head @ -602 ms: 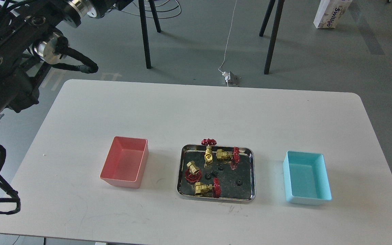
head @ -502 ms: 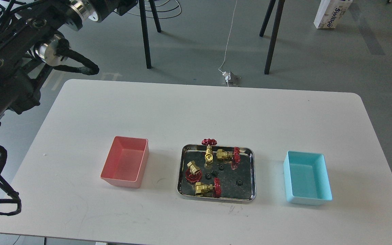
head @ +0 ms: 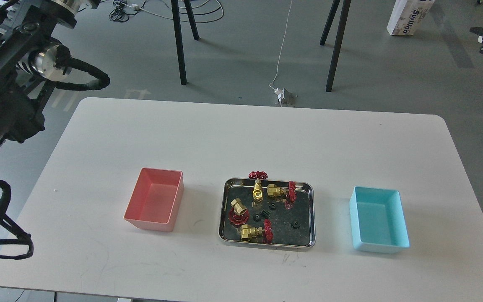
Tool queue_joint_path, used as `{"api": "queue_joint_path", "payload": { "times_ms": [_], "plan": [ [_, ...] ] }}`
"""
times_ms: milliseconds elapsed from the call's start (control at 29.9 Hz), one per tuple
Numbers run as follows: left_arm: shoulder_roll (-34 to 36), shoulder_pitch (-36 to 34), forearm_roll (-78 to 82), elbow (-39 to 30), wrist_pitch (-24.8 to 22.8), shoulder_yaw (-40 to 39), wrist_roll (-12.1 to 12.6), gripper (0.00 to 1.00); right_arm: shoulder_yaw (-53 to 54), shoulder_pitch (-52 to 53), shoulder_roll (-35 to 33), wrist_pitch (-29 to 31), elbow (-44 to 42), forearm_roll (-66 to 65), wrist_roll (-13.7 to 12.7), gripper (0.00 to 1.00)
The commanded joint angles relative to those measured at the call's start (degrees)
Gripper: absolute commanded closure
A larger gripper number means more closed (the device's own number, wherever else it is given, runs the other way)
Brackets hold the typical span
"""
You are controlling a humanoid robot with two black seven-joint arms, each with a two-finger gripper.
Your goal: Place valve in pink box and gear in blue box
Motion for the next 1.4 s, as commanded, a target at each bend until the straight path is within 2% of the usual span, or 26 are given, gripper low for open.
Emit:
{"api": "queue_joint_path", "payload": {
  "times_ms": [0,67,134,301,401,502,635,702,836,1003,1237,1371],
  "plan": [
    [0.6,0.6,0.7,-3.1,1.0,2.1,-0.3,0.03,-0.1,1.4,0.1,-0.2,-0.3,-0.1,0.6,0.01],
    [2.1,0.6,4.7,-5.8,3.2,5.0,-0.3,0.08,-0.1,2.5,0.2,-0.7,-0.3,-0.2,1.2,0.01],
    [4.9,0.3,15.0,-9.3,5.6,8.7,-0.3,0.12,-0.2,4.1,0.1,-1.8,-0.2,-0.3,1.2,0.01],
    [6.7,0.8,51.7,-19.0,15.5,13.2,0.0,0.13,-0.2,6.5,0.1,-2.0,-0.2,-0.3,1.2,0.01],
    [7.2,2.9,69.9,-24.3,22.1,18.2,4.0,0.12,-0.2,6.6,0.2,-2.4,-0.1,-0.3,1.1,0.01],
    [7.6,5.4,82.9,-28.8,26.0,22.6,6.3,0.12,-0.6,7.0,0.1,-2.4,-0.2,-0.3,1.1,0.01],
    [5.0,12.9,94.3,-30.2,26.5,25.9,12.3,0.11,-0.7,7.1,0.1,-1.9,0.0,-0.4,1.1,0.01],
    [2.1,16.7,95.9,-30.0,26.5,26.1,14.1,0.11,-0.7,7.2,0.0,-1.9,0.1,-0.4,1.1,0.01],
    [-0.5,24.1,95.9,-28.8,26.2,26.1,14.5,0.11,-0.8,7.3,0.1,-1.8,0.2,-2.5,1.1,0.01],
    [-5.3,28.9,95.9,-24.7,26.2,26.1,15.4,0.11,-0.8,7.5,1.2,-1.9,0.0,-4.9,1.1,0.01],
    [-12.0,30.1,95.9,-14.7,26.3,25.5,15.3,0.11,-0.8,7.4,1.6,-1.9,0.1,-5.0,1.2,0.01],
    [-13.4,30.1,95.9,-13.6,26.2,25.9,15.3,0.1,-0.8,7.5,2.2,-2.0,0.1,-5.0,1.2,0.01]
  ]
}}
